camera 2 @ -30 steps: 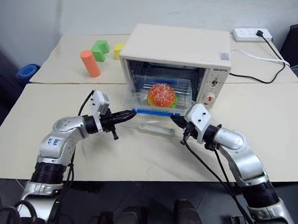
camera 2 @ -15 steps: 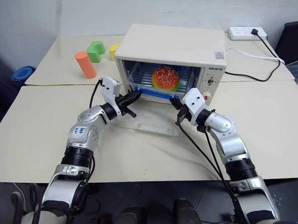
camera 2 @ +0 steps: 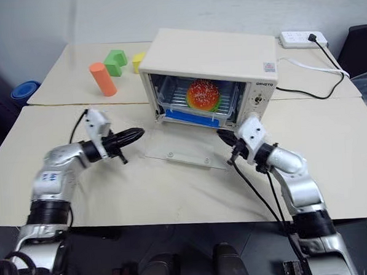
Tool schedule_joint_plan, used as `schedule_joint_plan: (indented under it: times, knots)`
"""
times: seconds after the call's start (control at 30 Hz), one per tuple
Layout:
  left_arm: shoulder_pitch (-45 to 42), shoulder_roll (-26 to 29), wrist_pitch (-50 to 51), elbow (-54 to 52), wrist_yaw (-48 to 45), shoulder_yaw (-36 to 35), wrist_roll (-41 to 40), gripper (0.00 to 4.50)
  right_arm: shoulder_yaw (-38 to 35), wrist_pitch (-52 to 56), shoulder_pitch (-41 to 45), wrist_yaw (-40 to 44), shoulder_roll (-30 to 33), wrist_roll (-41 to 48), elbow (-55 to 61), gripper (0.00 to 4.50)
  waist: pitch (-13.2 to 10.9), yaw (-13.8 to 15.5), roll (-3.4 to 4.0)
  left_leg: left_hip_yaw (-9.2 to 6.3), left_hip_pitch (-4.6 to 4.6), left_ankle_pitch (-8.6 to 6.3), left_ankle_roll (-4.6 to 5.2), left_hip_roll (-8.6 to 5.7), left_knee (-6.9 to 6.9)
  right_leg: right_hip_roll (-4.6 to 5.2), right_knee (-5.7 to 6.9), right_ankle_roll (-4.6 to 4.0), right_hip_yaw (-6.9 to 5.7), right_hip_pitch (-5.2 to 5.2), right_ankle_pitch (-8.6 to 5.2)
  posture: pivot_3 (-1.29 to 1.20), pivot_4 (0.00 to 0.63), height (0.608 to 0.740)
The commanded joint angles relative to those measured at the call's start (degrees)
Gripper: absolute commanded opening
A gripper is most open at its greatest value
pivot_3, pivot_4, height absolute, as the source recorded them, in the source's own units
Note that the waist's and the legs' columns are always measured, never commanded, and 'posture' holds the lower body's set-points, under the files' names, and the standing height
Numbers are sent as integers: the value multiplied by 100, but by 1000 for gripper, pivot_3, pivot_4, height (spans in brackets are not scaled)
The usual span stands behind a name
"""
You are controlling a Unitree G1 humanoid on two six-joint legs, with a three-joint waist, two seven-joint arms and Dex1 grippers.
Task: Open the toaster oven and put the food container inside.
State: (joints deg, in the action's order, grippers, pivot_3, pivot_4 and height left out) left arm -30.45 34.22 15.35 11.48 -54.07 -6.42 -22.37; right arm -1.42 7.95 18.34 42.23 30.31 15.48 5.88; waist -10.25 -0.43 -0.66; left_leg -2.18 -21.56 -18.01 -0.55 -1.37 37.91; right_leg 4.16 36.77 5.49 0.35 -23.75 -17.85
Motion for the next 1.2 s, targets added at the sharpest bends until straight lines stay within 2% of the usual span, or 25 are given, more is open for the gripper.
schedule_joint_plan:
  times: [0.03,0.13,0.2,0.37,0.53,0.67,0.83,0.97,1.2]
  knots:
    - [492,526,-453,-567,-1022,-371,-400,1496,-631,101,-610,292,529,271,401,0,0,27,1,-2,8,-2,3,0,0,3,-30,0,-2,10,0,0,150,740]
    - [981,1017,-450,-783,-1792,-485,-649,2413,-857,-350,-1147,703,985,124,-118,0,0,45,1,-3,25,-8,13,-1,-5,8,-48,-2,-2,34,-1,0,150,740]
    - [1036,1065,-676,-933,-2060,-515,-751,3018,-752,-724,-1273,1004,1111,9,-705,0,0,44,1,-2,27,-25,44,-1,-10,10,-57,-3,-2,37,-1,0,150,740]
    - [805,973,-608,-1174,-2211,-409,-898,4471,-355,-1433,-917,1380,740,-96,-1691,0,-1,11,4,-1,28,-26,48,0,-10,9,-50,-2,-3,34,-1,0,150,740]
    - [674,836,-909,-715,-2249,-392,-733,4471,-166,-2053,-489,1548,-32,96,-2109,0,-1,-125,5,8,34,-5,8,11,-14,-8,-27,-3,1,23,-2,0,150,740]
    - [665,695,-586,-682,-2075,-521,-991,4471,-229,-2126,-363,1561,-390,398,-1863,0,-1,-113,6,11,30,-4,7,13,-13,-10,-21,-3,3,18,-2,0,150,740]
    - [674,347,-71,-895,-1379,-889,-1455,4471,-470,-1671,-172,1331,-627,1019,-1290,0,-1,-105,6,5,29,-5,8,12,-9,-4,-23,-3,2,19,-1,0,150,740]
    - [803,71,272,-1013,-703,-1225,-1751,4471,-746,-1285,352,841,-872,1524,-890,0,-2,-110,7,1,26,-5,7,11,-8,-4,-22,-3,1,17,-1,0,150,740]
    - [1018,38,-129,-818,-100,-1189,-1113,4471,-1080,-945,1063,578,-882,1836,-1117,0,-2,-108,8,1,26,-4,1,10,-11,-4,-23,-3,-1,12,-1,0,150,740]
